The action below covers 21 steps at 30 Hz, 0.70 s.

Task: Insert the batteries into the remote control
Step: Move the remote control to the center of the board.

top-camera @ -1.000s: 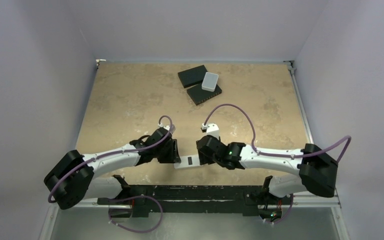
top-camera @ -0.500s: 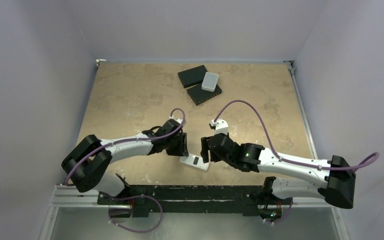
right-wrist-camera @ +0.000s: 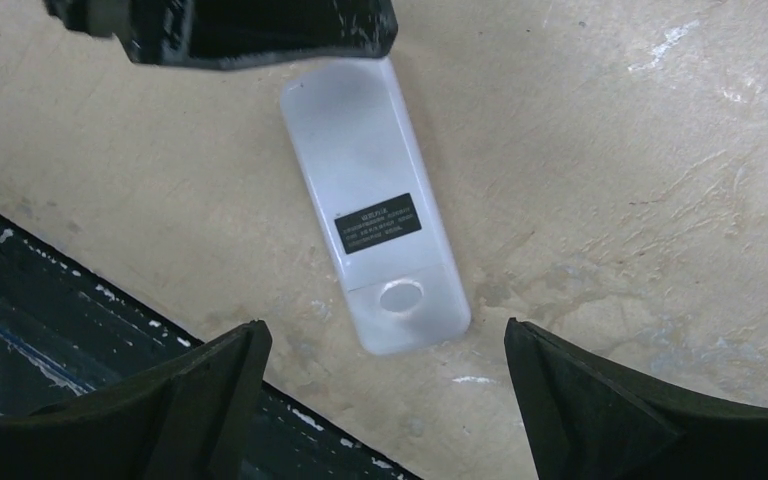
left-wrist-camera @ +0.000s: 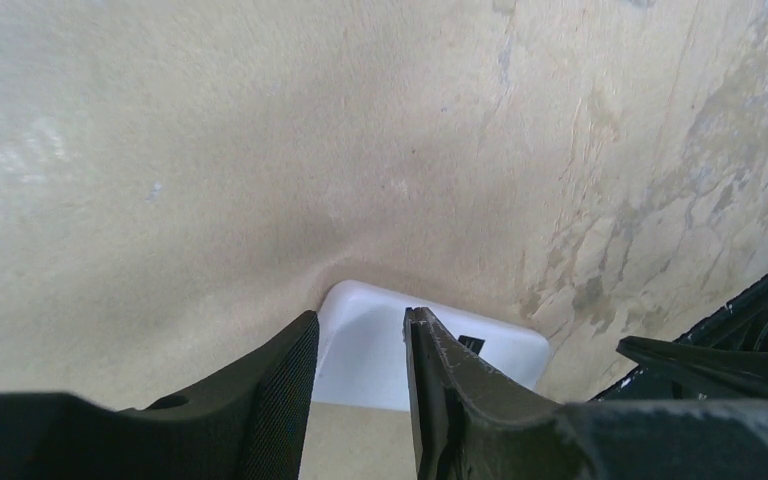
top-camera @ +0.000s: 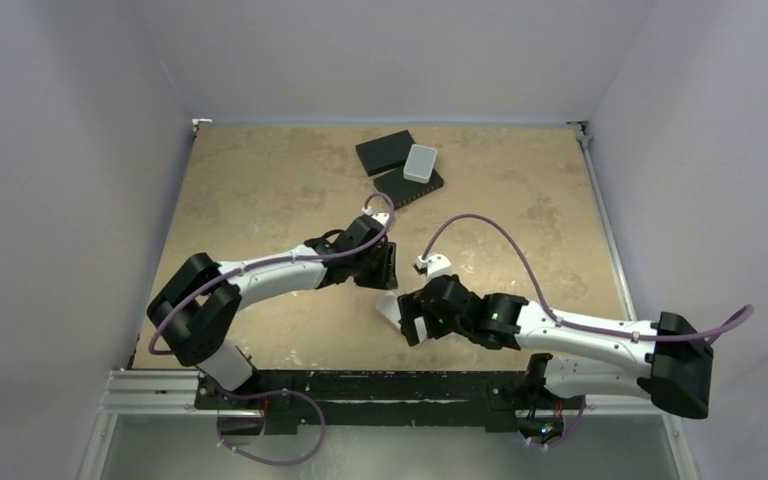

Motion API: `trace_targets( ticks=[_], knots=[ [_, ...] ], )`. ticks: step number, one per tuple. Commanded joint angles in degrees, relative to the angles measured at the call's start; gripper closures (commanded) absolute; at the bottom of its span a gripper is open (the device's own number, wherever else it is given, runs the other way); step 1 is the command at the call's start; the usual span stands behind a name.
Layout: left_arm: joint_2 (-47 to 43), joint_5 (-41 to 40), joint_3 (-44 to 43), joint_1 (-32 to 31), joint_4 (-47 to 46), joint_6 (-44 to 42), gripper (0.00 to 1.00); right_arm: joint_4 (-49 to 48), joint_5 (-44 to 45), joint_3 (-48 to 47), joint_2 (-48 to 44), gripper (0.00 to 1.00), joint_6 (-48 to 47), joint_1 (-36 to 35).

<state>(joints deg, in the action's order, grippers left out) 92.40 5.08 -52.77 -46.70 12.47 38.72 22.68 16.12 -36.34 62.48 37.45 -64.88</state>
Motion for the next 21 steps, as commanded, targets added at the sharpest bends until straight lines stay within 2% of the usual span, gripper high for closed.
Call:
trace_targets(
  ticks=[1,10,16,21],
  knots=[
    [-6.5,-8.3,-3.2,-0.3,6.5,-2.8,0.62,-2.5,-1.3,-0.3,1.4,0.01,-1.8,-0.1],
    [-20.8,-15.7,1.0,-0.3,13.5,-0.9,0.62,-3.0,0.3,-3.0,10.2,0.01,-3.8,-0.1],
    [-29.3,-14.5,5.4,-0.3,15.1,1.1,0.62,-2.8,-0.3,-5.0,14.3,0.03,-4.7,-0.1],
    [-33.1,-13.3,7.7,-0.3,16.3,1.7,0.62,-3.0,-0.7,-5.6,16.7,0.04,-5.1,-0.1]
  ],
)
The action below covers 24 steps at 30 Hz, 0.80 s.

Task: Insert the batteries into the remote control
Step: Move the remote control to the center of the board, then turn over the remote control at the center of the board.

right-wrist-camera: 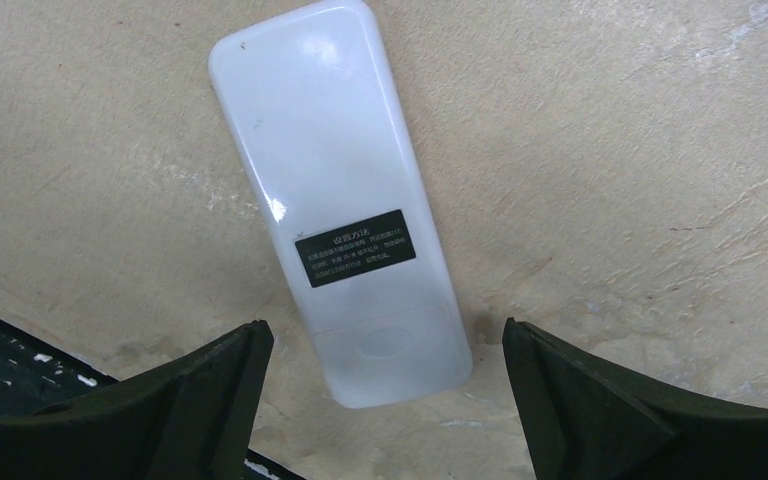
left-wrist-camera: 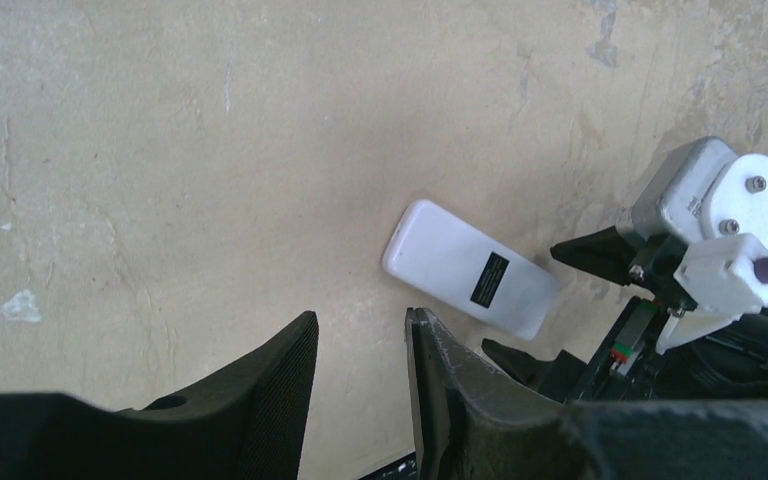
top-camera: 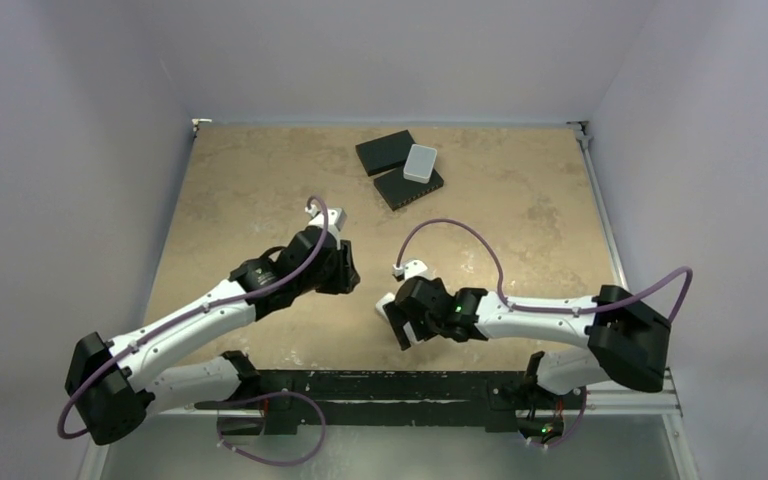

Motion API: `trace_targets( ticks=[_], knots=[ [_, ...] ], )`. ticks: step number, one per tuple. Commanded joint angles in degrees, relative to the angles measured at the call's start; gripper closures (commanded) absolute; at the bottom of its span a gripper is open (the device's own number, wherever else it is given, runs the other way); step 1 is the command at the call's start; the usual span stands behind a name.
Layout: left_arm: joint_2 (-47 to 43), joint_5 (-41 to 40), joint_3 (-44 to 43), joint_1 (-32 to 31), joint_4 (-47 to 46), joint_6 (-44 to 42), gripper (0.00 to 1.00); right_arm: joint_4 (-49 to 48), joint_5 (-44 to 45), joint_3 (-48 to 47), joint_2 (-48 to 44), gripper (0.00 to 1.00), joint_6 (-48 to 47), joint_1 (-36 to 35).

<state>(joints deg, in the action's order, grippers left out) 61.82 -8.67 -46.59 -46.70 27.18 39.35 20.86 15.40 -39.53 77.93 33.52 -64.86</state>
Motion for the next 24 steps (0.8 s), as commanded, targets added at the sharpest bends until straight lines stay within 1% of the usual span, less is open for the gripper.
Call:
trace_targets(
  ticks=[1,5,9,19,24],
  knots=[
    [-2.9,0.6,1.9,-0.3,1.8,1.1,0.62,-1.1,0.2,-2.7,1.9,0.04,-1.2,-0.1],
    [-4.9,1.1,2.9,-0.3,2.5,1.3,0.62,-0.5,0.9,-3.7,4.3,0.06,-1.3,-0.1],
    [-6.4,1.2,3.6,-0.3,3.3,1.3,0.62,-0.8,0.6,-4.2,5.8,0.11,-1.3,-0.1],
    [-10.8,1.4,5.2,-0.2,5.1,1.7,0.62,0.1,2.1,-4.5,8.4,0.38,-0.8,-0.1],
    [-13.1,4.3,6.4,-0.3,4.3,2.5,0.62,1.1,2.4,-4.7,8.9,0.51,-0.1,-0.1]
  ],
)
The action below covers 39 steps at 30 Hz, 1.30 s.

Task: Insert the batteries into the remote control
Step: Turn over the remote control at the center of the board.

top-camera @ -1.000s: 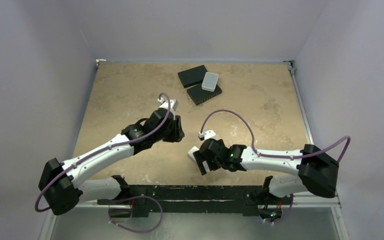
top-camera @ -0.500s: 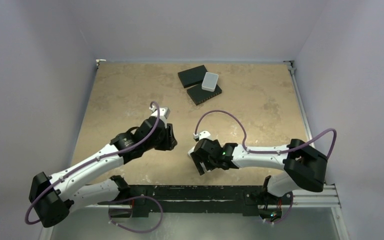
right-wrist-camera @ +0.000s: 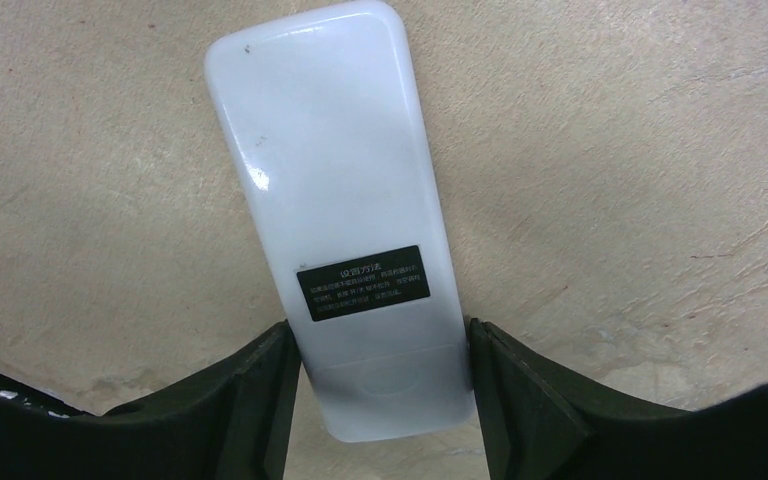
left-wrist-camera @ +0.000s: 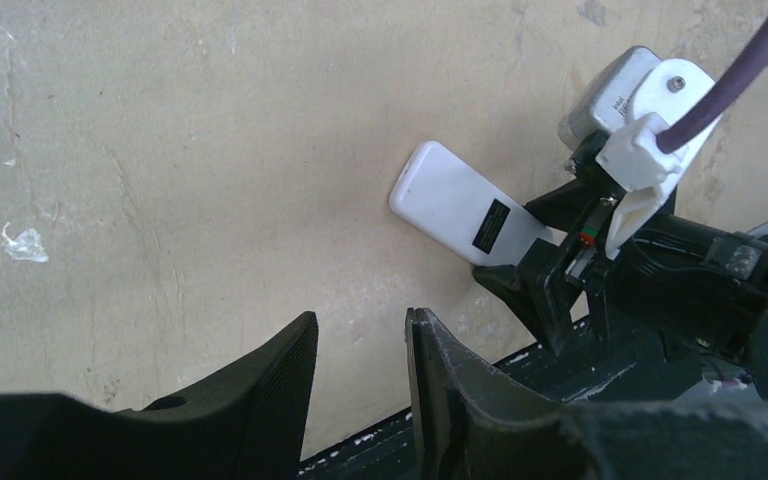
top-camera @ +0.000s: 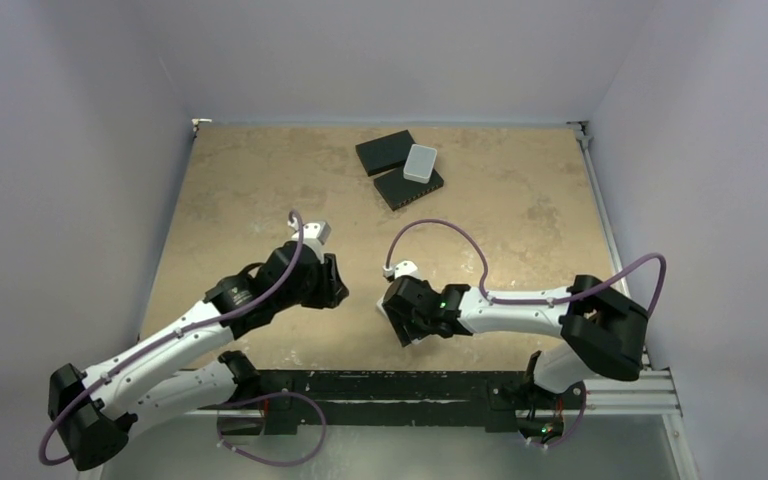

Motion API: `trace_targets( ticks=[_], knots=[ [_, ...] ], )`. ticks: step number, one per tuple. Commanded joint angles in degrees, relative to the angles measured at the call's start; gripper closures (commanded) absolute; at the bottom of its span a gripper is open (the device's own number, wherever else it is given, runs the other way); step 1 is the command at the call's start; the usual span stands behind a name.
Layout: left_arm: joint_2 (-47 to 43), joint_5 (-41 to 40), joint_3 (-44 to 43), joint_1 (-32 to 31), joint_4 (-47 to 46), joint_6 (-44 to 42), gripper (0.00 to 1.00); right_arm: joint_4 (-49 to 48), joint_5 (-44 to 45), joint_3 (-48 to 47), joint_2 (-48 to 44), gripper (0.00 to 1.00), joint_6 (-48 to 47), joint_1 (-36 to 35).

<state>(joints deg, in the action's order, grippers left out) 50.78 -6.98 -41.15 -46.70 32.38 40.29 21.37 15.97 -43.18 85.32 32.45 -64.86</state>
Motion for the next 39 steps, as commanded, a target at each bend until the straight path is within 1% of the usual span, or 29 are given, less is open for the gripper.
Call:
trace_targets(
  ticks=[1,7,10,14,20,23,25,29,33,39],
  knots=[
    [-2.4,3.2,1.2,-0.3,-1.1,1.8,0.62,0.9,1.9,-1.0,1.3,0.53,1.1,-0.2],
    [-4.0,4.9,2.6,-0.3,-2.0,3.0,0.62,1.9,1.2,-1.1,-2.4,0.76,2.3,-0.2],
    [-5.0,5.4,3.1,-0.2,-2.4,3.5,0.62,1.9,0.6,-0.4,-5.7,0.83,3.0,-0.2],
    [-5.8,7.3,3.8,-0.3,-3.9,4.2,0.62,2.5,-1.4,0.3,-10.8,0.84,4.1,-0.2],
    [-7.6,13.8,5.0,-0.3,-8.3,6.0,0.61,1.3,-7.3,2.2,-22.1,0.86,5.1,-0.1],
    [-8.5,17.3,5.4,-0.2,-11.4,6.8,0.6,1.8,-10.1,2.5,-26.4,0.86,4.2,-0.2],
    [-8.6,19.7,5.5,-0.3,-13.2,7.3,0.57,2.3,-11.6,2.4,-28.6,0.86,3.1,-0.1],
    [-8.4,24.8,5.6,-0.2,-17.2,8.6,0.51,3.8,-14.0,2.3,-32.7,0.86,0.5,-0.2],
    [-8.8,27.7,6.4,-0.3,-20.9,10.7,0.44,6.2,-13.2,1.1,-34.7,0.86,-2.3,-0.2],
    [-6.7,31.7,7.8,-0.3,-25.6,13.6,0.42,8.1,-14.8,-0.7,-35.7,0.87,-6.6,-0.2]
  ],
)
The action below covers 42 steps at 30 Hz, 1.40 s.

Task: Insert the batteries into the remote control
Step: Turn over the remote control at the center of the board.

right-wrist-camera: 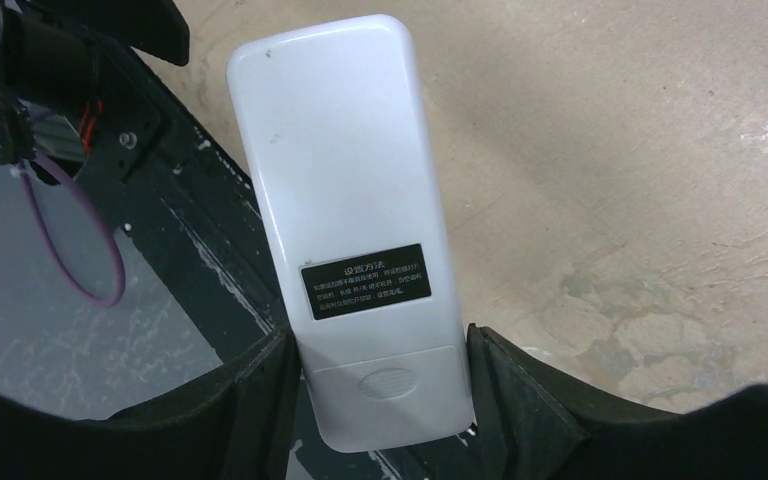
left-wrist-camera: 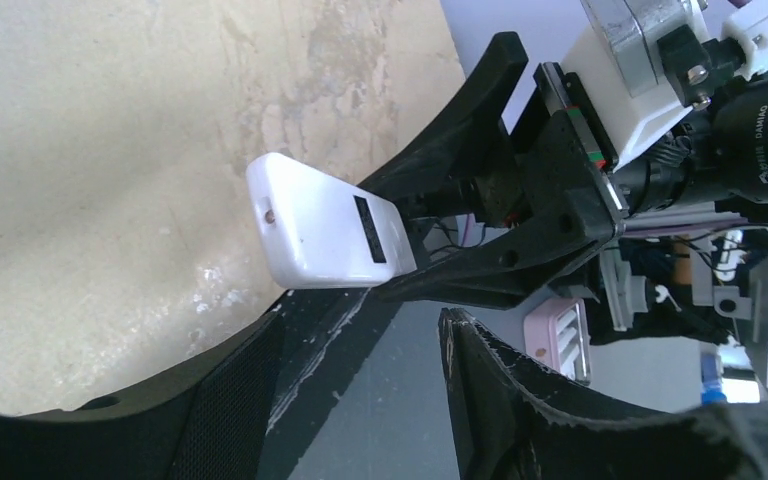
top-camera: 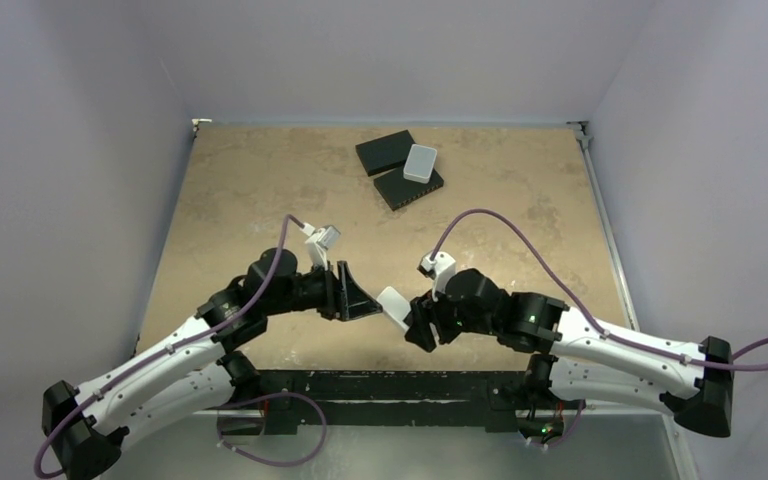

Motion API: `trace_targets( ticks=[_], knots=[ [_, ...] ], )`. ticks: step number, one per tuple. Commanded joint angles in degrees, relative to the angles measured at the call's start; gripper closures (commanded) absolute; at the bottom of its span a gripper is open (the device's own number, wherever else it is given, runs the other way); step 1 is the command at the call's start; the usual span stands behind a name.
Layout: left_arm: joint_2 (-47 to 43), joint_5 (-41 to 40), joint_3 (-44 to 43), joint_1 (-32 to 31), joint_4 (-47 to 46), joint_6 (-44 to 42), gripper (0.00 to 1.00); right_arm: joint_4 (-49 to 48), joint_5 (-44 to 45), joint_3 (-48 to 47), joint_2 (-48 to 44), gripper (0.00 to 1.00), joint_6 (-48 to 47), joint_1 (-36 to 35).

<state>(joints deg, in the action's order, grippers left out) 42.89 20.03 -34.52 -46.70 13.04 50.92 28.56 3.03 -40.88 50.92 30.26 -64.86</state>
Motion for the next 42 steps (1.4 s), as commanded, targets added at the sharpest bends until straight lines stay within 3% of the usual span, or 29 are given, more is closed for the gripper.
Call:
trace_targets(
  ticks=[1,12,21,25,29,31,38,42],
  knots=[
    [1.8,5.3,1.3,-0.3,-6.9,3.4,0.41,0.9,-2.2,-3.3,-1.4,0.87,-5.3,-0.2],
    [5.5,7.2,2.0,-0.2,-9.4,6.7,0.42,0.5,-4.9,-6.9,-2.7,0.85,-11.1,-1.3],
    [6.5,10.1,2.4,-0.3,-15.2,11.0,0.49,1.4,-0.7,-9.3,-1.5,0.84,-14.1,-4.2],
    [6.3,10.3,2.5,-0.3,-14.7,11.5,0.63,1.6,1.1,-9.6,-1.4,0.83,-14.5,-4.4],
    [5.5,10.2,2.7,-0.2,-14.6,11.6,0.87,2.1,2.7,-9.9,-0.7,0.82,-14.8,-4.5],
    [5.5,10.4,2.8,-0.3,-14.7,11.9,1.0,2.2,3.3,-10.1,-0.7,0.78,-14.9,-4.5],
    [4.6,10.3,2.9,-0.3,-16.5,13.9,1.0,3.1,4.7,-11.6,-1.2,0.52,-15.6,-4.5],
    [3.9,9.6,2.5,-0.3,-16.5,15.2,1.0,2.9,4.6,-12.1,-1.7,0.43,-16.0,-4.5]
  ],
)
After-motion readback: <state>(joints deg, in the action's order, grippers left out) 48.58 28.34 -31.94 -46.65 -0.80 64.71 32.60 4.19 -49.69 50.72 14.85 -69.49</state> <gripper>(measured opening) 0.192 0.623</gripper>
